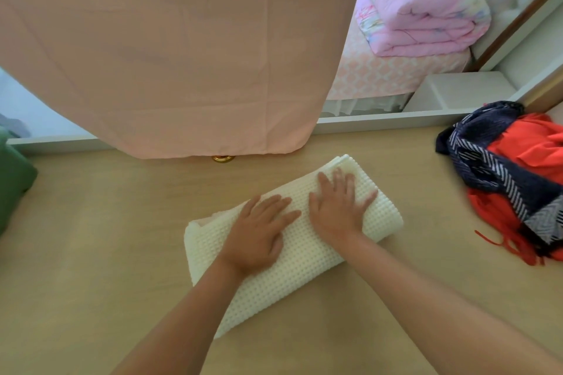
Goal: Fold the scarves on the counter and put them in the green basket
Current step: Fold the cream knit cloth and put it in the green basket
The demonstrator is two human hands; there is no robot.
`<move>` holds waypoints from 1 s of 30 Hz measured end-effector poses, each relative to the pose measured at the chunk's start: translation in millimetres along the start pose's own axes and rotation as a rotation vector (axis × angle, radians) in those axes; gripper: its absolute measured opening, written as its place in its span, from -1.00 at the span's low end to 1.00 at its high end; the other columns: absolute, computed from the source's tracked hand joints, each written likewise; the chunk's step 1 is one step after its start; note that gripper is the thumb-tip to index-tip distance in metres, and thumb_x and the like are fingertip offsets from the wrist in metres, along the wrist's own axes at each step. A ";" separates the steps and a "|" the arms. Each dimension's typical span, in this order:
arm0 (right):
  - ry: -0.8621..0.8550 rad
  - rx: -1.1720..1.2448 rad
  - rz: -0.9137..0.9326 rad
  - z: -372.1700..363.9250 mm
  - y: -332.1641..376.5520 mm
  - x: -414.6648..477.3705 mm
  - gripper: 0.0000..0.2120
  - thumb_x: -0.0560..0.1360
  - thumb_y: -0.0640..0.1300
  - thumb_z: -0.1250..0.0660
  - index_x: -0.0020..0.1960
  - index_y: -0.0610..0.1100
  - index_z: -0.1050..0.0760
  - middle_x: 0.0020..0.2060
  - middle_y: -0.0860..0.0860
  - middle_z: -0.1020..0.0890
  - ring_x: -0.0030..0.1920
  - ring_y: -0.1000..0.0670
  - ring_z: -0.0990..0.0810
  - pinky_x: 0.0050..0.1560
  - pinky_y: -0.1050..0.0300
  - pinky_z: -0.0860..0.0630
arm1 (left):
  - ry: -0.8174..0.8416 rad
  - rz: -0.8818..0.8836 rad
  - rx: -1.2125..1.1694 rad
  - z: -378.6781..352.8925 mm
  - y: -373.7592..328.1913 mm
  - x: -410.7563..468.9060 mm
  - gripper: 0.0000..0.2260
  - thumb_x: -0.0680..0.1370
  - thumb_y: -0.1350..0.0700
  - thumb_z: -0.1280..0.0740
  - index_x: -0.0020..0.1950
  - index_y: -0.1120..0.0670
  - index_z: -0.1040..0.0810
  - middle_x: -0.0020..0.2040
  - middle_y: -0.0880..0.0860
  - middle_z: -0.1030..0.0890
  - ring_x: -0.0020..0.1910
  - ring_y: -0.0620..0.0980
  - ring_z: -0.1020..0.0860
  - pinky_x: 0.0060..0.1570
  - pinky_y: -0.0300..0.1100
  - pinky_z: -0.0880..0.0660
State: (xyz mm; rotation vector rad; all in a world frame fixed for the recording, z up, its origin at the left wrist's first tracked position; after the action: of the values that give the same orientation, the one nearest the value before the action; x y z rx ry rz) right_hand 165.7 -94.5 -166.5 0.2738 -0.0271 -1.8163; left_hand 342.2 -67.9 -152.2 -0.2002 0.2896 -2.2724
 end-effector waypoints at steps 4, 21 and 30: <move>0.242 0.078 0.303 -6.1 7.7 12.9 -0.29 0.56 0.25 -0.07 0.61 0.14 0.14 0.60 0.06 0.24 0.58 -0.01 0.31 0.44 -0.43 0.34 | 0.194 0.144 0.097 -19.2 18.4 -12.1 -0.43 0.56 -0.40 0.05 0.55 -0.34 0.03 0.61 -0.12 0.13 0.58 0.06 0.20 0.46 0.35 0.15; -0.033 -0.123 0.238 8.2 19.7 -47.7 -0.34 0.62 0.24 0.14 0.62 -0.06 0.02 0.61 -0.12 0.02 0.60 -0.16 0.05 0.49 -0.36 0.05 | 0.340 0.525 -0.025 -7.0 32.2 -88.7 -0.26 0.53 -0.42 -0.04 0.59 -0.19 0.17 0.53 0.07 -0.10 0.42 0.10 -0.24 0.32 0.03 -0.35; -0.004 -0.109 0.620 -64.4 62.7 -185.4 -0.41 0.64 0.11 0.00 0.63 -0.03 -0.01 0.61 -0.09 0.01 0.60 -0.11 0.08 0.49 -0.22 0.06 | -0.027 0.285 0.160 12.4 -1.9 -150.4 -0.40 0.55 -0.29 -0.10 0.45 0.03 -0.43 0.43 0.12 -0.42 0.38 0.14 -0.40 0.30 0.06 -0.39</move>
State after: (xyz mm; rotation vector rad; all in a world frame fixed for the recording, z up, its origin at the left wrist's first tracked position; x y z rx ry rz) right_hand 281.8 74.4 -187.0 0.1594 -0.0134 -1.1974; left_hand 442.0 45.2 -147.1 -0.0987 0.1122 -1.9976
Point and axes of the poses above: each hand's wrist, its own x-axis towards the middle knuckle, its own z-axis out of the back of the hand, y = z × x, the point moved 7 cm from there along x, towards the middle knuckle
